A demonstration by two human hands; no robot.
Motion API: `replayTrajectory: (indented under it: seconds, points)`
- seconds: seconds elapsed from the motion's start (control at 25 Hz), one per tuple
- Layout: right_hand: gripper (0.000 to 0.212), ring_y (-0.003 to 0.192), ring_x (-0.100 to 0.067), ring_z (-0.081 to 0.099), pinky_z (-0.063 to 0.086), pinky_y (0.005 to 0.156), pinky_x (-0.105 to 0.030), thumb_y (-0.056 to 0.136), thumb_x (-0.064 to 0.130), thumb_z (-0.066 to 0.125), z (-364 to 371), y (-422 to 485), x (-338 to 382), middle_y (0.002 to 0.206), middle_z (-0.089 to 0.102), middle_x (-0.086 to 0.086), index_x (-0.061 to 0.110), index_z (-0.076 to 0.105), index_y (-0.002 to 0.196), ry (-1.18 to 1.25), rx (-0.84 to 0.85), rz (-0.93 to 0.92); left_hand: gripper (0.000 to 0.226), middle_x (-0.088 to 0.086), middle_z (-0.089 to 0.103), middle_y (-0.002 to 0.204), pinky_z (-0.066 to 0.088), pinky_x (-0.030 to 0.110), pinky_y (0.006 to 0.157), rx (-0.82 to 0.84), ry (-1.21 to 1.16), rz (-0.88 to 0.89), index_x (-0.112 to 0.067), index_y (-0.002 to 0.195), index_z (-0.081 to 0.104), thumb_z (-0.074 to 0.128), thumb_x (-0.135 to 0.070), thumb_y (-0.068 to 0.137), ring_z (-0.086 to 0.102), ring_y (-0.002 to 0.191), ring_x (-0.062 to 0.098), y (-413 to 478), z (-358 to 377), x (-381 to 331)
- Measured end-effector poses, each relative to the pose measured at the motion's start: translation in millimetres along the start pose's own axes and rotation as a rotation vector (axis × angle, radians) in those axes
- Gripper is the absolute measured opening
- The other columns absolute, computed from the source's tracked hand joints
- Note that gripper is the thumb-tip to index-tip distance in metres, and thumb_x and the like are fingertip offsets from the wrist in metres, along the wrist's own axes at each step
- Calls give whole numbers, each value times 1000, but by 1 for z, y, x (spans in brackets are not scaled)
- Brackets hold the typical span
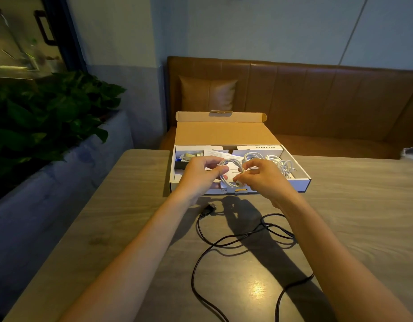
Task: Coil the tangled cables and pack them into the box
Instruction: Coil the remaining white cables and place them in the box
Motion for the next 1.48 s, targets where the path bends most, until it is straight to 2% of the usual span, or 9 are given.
replayTrajectory:
  seconds: [0.28, 0.48, 0.64, 0.8, 0.88, 0.96, 1.12, 1.32, 1.48]
  points:
    - [20, 80, -15, 61, 49, 62, -22, 94, 16, 67, -15, 39, 18, 100, 70, -6, 9, 72, 112, -14, -86, -28, 22, 5, 69, 104, 55, 20, 54, -105, 62, -83, -16, 114, 66, 71, -16, 92, 70, 85, 14, 49, -17, -7]
    - [15, 93, -23, 65, 61, 82, -36, 95, 21, 64, -10, 78, 13, 107, 69, -9, 13, 71, 105, -186, -78, -12, 18, 7, 65, 111, 57, 23, 54, -177, 138, -143, -18, 108, 65, 73, -16, 91, 68, 84, 17, 89, -12, 11]
    - [28, 92, -20, 65, 58, 78, -32, 94, 26, 65, 7, 94, 7, 114, 70, -8, 11, 71, 117, -377, -47, -83, 17, 8, 67, 113, 63, 37, 76, -278, 160, -157, -21, 103, 63, 73, -17, 91, 67, 94, 24, 107, -8, 31]
    - [33, 78, -16, 62, 48, 63, -23, 96, 27, 62, 22, 104, 4, 113, 72, -11, 8, 71, 120, -570, -17, -108, 18, 5, 65, 105, 49, 21, 44, -285, 389, -72, -17, 102, 62, 75, -21, 90, 67, 74, 20, 115, -2, 31]
    - [33, 70, -17, 63, 49, 60, -23, 97, 26, 61, 29, 103, 2, 110, 72, -12, 6, 70, 122, -645, 22, -120, 20, 3, 63, 99, 48, 24, 58, -263, 611, -4, -15, 104, 63, 74, -25, 90, 64, 80, 19, 118, 3, 24]
    - [33, 79, -22, 65, 52, 70, -28, 97, 24, 61, 33, 103, 1, 114, 71, -14, 4, 69, 123, -726, 49, -145, 24, 4, 57, 94, 51, 30, 71, -238, 727, 15, -11, 108, 66, 73, -26, 91, 59, 84, 20, 120, 8, 21]
    - [27, 97, -29, 67, 54, 82, -32, 95, 17, 64, 36, 107, -1, 114, 72, -15, 4, 73, 116, -843, 69, -148, 26, 10, 68, 93, 60, 37, 69, -198, 640, -31, -6, 106, 66, 76, -22, 88, 68, 74, 22, 126, 7, 32]
    - [33, 105, -30, 65, 51, 79, -28, 92, 0, 67, 21, 100, -1, 124, 66, -15, 7, 69, 123, -771, -45, -190, 37, 6, 67, 87, 44, 14, 39, -159, 452, -108, -5, 123, 59, 75, -11, 90, 64, 53, 12, 119, 2, 41]
    - [28, 100, -27, 64, 55, 83, -30, 90, -7, 66, 10, 96, 1, 118, 70, -13, 8, 75, 111, -647, -159, -250, 31, 13, 70, 99, 55, 24, 51, -120, 511, -164, -4, 115, 63, 75, -16, 89, 71, 64, 17, 118, -1, 41]
Point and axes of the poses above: each hand's wrist, its own y-axis towards the middle knuckle, its own z-axis out of the palm, x = y × z, the point moved 10 cm from there along y, towards the middle knuckle
